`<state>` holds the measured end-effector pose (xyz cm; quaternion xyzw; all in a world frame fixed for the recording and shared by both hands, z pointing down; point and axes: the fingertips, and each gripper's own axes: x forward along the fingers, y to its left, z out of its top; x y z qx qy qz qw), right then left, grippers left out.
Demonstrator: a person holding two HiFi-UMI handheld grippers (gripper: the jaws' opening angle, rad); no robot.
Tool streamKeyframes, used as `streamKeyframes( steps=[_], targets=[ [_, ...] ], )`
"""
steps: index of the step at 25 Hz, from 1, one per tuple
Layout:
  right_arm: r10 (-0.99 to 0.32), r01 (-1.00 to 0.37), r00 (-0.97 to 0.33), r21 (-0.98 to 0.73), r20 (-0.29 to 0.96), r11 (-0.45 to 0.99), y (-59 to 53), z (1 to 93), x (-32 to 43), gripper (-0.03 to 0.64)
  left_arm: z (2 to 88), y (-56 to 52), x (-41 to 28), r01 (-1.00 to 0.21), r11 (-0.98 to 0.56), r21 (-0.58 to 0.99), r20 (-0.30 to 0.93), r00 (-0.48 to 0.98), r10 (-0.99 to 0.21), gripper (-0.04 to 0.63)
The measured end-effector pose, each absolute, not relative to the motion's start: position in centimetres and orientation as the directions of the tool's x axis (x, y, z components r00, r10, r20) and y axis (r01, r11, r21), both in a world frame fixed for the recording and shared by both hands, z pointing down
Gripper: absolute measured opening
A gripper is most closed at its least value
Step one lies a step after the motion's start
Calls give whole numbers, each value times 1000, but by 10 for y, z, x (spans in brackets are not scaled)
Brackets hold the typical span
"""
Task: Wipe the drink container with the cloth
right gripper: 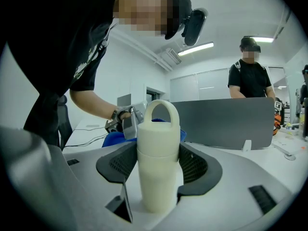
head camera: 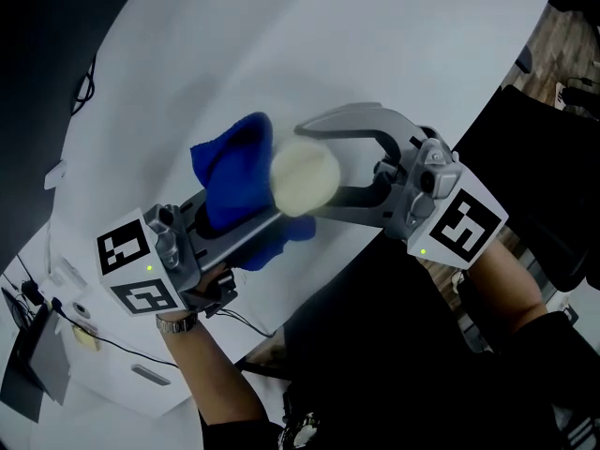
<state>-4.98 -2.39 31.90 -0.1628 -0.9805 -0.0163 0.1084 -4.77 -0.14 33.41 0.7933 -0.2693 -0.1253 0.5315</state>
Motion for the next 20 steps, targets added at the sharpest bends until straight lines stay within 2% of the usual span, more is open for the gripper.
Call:
streamKeyframes(
  steps=[4, 7, 14, 17, 20],
  targets=[
    [310, 316, -926, -10, 217, 949, -24, 319, -50, 258, 369, -9, -67, -429, -143, 892, 246, 726, -643, 49],
    [305, 308, -928, -19, 215, 951, -25, 319, -50, 258, 380, -13, -72, -471, -91, 877, 287, 667, -687, 49],
    [291, 295, -933, -13, 212, 955, -26, 319, -50, 258, 427, -15, -77, -656, 80, 750, 519, 509, -687, 48],
    [193, 199, -952, -2, 237, 980, -30, 318, -50, 259, 433, -14, -76, -668, 98, 737, 533, 487, -693, 48],
    [-21, -29, -978, -33, 208, 999, -35, 303, -40, 261, 427, -11, -82, -715, 93, 693, 542, 432, -721, 48]
  ],
)
